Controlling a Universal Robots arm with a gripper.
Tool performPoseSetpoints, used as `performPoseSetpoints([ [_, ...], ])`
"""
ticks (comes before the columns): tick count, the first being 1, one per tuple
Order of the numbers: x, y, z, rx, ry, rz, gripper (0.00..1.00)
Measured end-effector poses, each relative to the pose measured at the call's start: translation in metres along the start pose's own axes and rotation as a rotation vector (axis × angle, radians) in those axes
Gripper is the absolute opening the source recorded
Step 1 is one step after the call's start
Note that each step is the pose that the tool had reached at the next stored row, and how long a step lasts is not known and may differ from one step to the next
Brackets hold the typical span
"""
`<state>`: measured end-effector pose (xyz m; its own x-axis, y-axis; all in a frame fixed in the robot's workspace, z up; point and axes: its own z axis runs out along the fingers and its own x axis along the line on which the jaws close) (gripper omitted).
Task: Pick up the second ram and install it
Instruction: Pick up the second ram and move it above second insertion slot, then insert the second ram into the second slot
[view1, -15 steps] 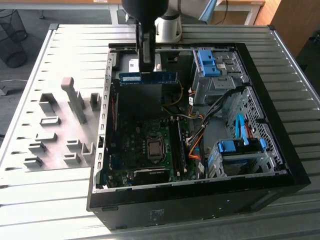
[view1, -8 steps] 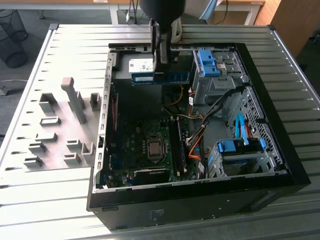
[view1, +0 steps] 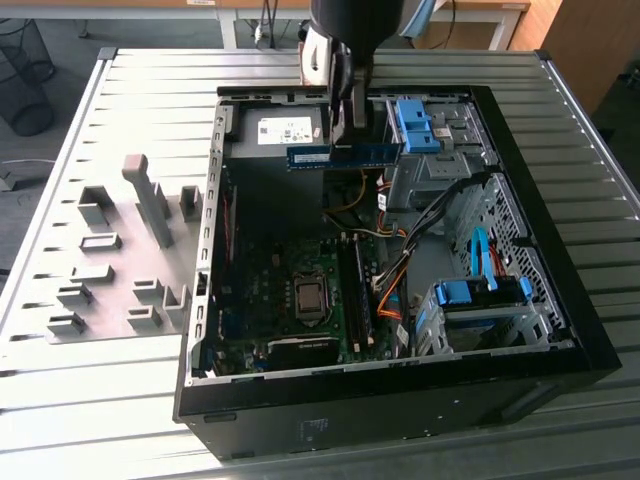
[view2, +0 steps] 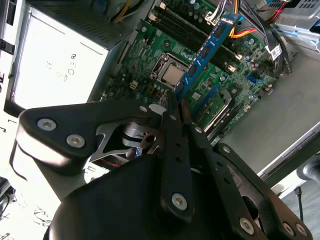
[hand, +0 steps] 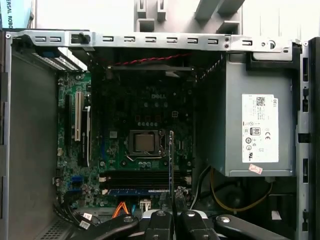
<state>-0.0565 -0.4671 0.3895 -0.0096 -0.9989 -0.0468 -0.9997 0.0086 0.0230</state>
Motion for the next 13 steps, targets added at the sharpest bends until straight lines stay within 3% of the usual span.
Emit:
performPoseSetpoints([
  [13,-0.0001,-0.0019,0.0000,0.0001,0.0000,0.002,0.14],
])
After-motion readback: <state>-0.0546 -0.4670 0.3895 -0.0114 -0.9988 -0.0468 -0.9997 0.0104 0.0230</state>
